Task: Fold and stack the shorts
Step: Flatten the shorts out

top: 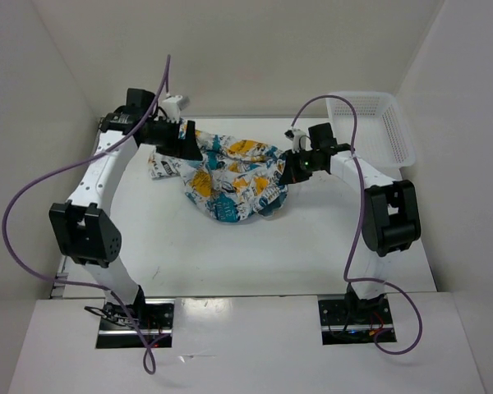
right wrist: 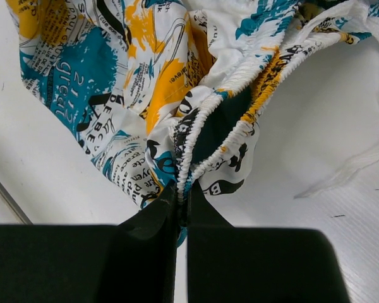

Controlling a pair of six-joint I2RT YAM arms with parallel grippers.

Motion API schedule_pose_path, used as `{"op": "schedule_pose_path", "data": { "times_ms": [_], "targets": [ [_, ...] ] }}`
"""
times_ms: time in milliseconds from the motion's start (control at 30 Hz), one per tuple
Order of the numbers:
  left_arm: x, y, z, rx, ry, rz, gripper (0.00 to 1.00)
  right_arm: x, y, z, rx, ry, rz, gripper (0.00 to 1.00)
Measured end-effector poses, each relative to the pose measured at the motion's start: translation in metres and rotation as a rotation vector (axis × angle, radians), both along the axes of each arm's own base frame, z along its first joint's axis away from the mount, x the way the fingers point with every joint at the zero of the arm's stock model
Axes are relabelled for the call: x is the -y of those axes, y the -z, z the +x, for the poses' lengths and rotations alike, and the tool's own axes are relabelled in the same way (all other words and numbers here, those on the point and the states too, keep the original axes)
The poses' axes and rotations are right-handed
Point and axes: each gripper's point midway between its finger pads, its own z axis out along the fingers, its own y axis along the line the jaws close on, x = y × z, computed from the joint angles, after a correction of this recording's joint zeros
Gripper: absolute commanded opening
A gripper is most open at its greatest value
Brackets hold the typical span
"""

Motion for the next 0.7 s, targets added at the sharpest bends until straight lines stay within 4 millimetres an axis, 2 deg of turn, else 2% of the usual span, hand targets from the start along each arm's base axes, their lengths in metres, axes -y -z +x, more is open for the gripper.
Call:
{"op": "schedule_pose_path", "data": {
  "times_ms": [33,67,100,167,233,300,333,367,400,500,600,700],
  "targets": [
    [-0.005,0.003,-0.004,0.006,-0.01,0.0,0.82,0.0,0.001,0.0,-0.002,0.001,-0.002,0.0],
    [-0.014,0.015,-0.007,-0.009,-0.029,0.007,0.64,0.001,0.002,0.0,-0.002,0.0,-0.006,0.0],
    [-0.023,0.029,-0.007,-0.042,-0.06,0.01,0.55,0.001,0.003,0.001,-0.002,0.0,-0.008,0.0],
    [-0.047,0.074,-0.007,-0.134,-0.118,0.029,0.46,0.001,0.003,0.001,0.0,0.0,-0.011,0.0],
    [-0.067,0.128,-0.014,-0.273,-0.168,0.044,0.5,0.002,0.003,0.002,0.003,0.0,-0.013,0.0],
    [-0.077,0.175,-0.027,-0.407,-0.191,0.048,0.58,0.002,0.003,0.002,0.005,-0.001,-0.016,0.0],
    [-0.077,0.193,-0.033,-0.464,-0.194,0.05,0.68,0.002,0.003,0.002,0.007,-0.002,-0.018,0.0],
    [-0.077,0.203,-0.036,-0.492,-0.188,0.052,0.73,0.003,0.003,0.002,0.008,-0.003,-0.02,0.0],
    [-0.074,0.208,-0.037,-0.505,-0.185,0.048,0.76,0.003,0.004,0.002,0.009,-0.004,-0.021,0.0],
    [-0.067,0.2,-0.024,-0.466,-0.162,0.022,0.83,0.003,0.004,0.002,0.012,-0.007,-0.023,0.0],
    [-0.056,0.19,-0.003,-0.4,-0.133,-0.012,0.83,0.004,0.004,0.003,0.016,-0.009,-0.028,0.0],
    [-0.045,0.191,0.004,-0.384,-0.103,-0.032,0.83,0.004,0.005,0.003,0.019,-0.01,-0.034,0.0]
  ]
}}
